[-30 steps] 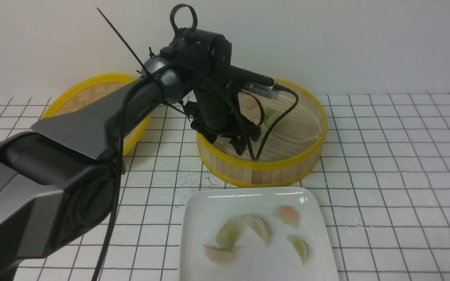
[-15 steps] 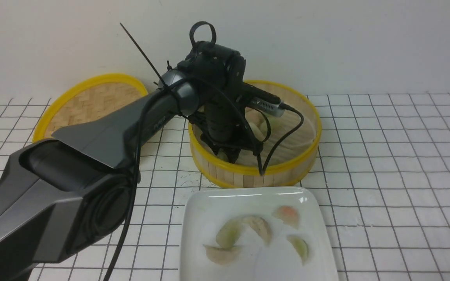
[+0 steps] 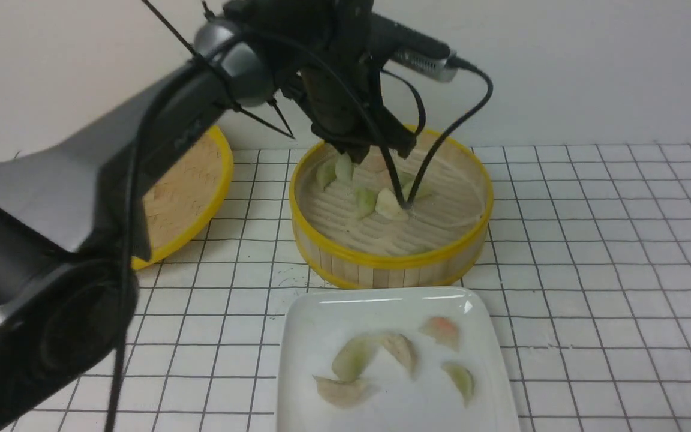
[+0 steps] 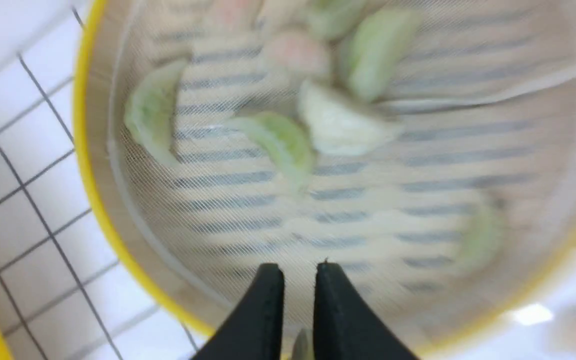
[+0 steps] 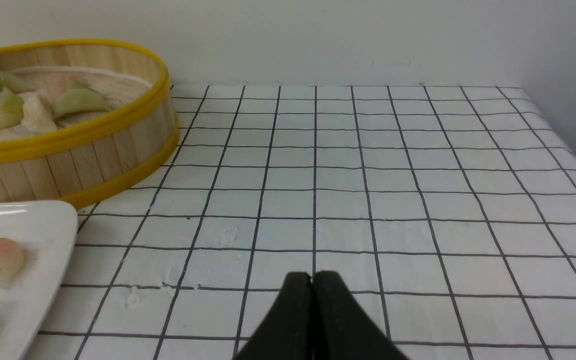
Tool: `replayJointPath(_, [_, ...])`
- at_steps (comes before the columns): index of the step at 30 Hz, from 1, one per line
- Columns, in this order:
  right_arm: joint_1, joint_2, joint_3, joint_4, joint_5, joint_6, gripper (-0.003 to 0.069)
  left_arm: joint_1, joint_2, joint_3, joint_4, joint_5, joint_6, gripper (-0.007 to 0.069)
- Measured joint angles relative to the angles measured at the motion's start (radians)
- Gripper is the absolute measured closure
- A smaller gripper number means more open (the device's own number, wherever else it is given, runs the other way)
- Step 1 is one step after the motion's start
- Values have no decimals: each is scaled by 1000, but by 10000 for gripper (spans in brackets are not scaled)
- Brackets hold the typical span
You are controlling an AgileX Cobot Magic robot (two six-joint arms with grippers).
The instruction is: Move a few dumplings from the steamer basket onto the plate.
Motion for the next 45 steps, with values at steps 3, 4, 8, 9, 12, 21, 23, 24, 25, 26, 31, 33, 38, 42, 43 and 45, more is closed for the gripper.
replayJointPath(3, [0, 0, 0, 0, 0, 0, 673, -5, -147, 183, -90, 0, -2, 575])
replayJointPath(4, [0, 0, 0, 0, 0, 0, 673, -6, -157, 198, -94, 0, -2, 575])
replayJointPath(8, [0, 0, 0, 0, 0, 0, 673, -50, -321, 566, -187, 0, -2, 577])
replayJointPath(9, [0, 0, 0, 0, 0, 0, 673, -65, -330, 618, -200, 0, -2, 578])
replayJointPath(12, [0, 0, 0, 0, 0, 0, 673, -104, -329, 756, -232, -28, 4, 579])
replayJointPath(21, [0, 0, 0, 0, 0, 0, 673, -176, -205, 819, -277, -252, 93, 539])
replayJointPath(23, [0, 0, 0, 0, 0, 0, 673, -177, -190, 819, -284, -272, 102, 491])
replayJointPath(24, [0, 0, 0, 0, 0, 0, 673, -177, -185, 819, -283, -277, 102, 450])
replayJointPath(25, [0, 0, 0, 0, 0, 0, 673, -177, -182, 818, -283, -278, 103, 384])
replayJointPath(26, [0, 0, 0, 0, 0, 0, 673, -177, -181, 808, -278, -275, 103, 328])
replayJointPath(31, [0, 0, 0, 0, 0, 0, 673, -177, -196, 719, -235, -186, 90, 279])
replayJointPath(33, [0, 0, 0, 0, 0, 0, 673, -177, -236, 700, -196, -159, 77, 339])
replayJointPath(38, [0, 0, 0, 0, 0, 0, 673, -177, -536, 757, -62, -187, -13, 610])
replayJointPath(42, [0, 0, 0, 0, 0, 0, 673, -177, -788, 941, 10, -376, -97, 631])
replayJointPath(43, [0, 0, 0, 0, 0, 0, 673, -177, -840, 1003, 21, -443, -115, 631])
replayJointPath(45, [0, 0, 0, 0, 0, 0, 673, -177, -957, 1116, 43, -571, -138, 631])
